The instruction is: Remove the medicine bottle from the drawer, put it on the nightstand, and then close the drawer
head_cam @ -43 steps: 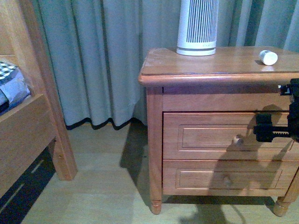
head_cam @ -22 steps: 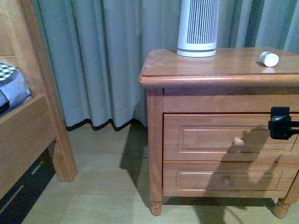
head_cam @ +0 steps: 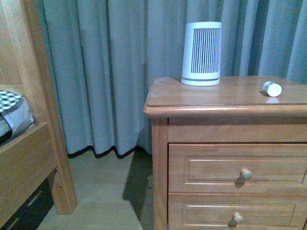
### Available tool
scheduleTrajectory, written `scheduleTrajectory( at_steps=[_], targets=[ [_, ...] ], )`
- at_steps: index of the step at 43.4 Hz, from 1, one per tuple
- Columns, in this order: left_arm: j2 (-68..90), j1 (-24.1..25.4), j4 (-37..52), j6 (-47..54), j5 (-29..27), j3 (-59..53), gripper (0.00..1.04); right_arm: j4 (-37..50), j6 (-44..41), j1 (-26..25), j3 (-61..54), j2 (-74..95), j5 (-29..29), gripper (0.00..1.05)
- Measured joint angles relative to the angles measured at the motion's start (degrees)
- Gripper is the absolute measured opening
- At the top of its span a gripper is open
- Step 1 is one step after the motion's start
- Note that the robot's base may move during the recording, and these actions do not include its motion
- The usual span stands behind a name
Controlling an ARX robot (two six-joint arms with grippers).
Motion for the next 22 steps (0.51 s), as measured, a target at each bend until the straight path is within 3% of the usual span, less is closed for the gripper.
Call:
scheduleTrajectory(
  at_steps=[14, 22],
  targets=[
    [0.00, 0.00, 0.00, -0.02, 0.00, 0.00, 0.98, -16.39, -0.17, 14.97, -10.64, -35.67, 18.23, 0.98],
    [0.00, 0.00, 0.00, 0.00, 0.09, 0.00, 0.98, -20.44, -0.37, 16.92, -12.66, -41.62, 20.31, 0.98]
  ],
)
